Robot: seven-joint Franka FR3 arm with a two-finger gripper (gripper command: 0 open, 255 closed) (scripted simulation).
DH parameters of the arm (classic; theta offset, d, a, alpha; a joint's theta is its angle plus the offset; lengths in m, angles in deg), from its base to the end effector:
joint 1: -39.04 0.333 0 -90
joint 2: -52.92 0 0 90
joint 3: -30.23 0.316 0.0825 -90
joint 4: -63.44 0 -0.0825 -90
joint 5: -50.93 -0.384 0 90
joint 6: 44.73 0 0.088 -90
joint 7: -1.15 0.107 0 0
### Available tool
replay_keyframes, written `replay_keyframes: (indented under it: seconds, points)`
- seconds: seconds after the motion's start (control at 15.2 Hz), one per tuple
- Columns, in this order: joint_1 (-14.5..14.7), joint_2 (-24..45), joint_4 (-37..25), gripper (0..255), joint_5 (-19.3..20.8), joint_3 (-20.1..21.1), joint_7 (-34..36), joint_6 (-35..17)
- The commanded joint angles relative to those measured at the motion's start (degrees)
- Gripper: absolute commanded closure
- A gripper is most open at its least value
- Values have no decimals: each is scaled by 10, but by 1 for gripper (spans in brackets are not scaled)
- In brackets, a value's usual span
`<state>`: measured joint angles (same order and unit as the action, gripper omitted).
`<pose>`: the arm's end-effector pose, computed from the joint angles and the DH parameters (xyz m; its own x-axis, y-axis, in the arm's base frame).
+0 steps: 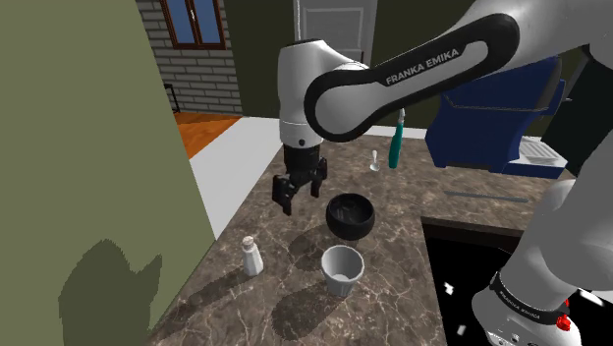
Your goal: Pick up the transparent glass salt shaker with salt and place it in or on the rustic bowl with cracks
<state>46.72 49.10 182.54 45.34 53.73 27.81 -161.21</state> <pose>0.4532 0.2840 0.4564 0.9993 0.0359 -0.0144 0.0349 -0.9975 -0.0614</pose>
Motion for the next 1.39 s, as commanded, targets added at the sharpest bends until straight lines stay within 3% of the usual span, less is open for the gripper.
replay_keyframes:
  seconds: [0.0, 0.59, 1.32]
  points:
    - [8, 42, -29, 0, 18, 12, 23, -14]
    - [72, 239, -202, 0, 119, 25, 111, -36]
    - [79, 266, -179, 0, 133, 18, 120, -83]
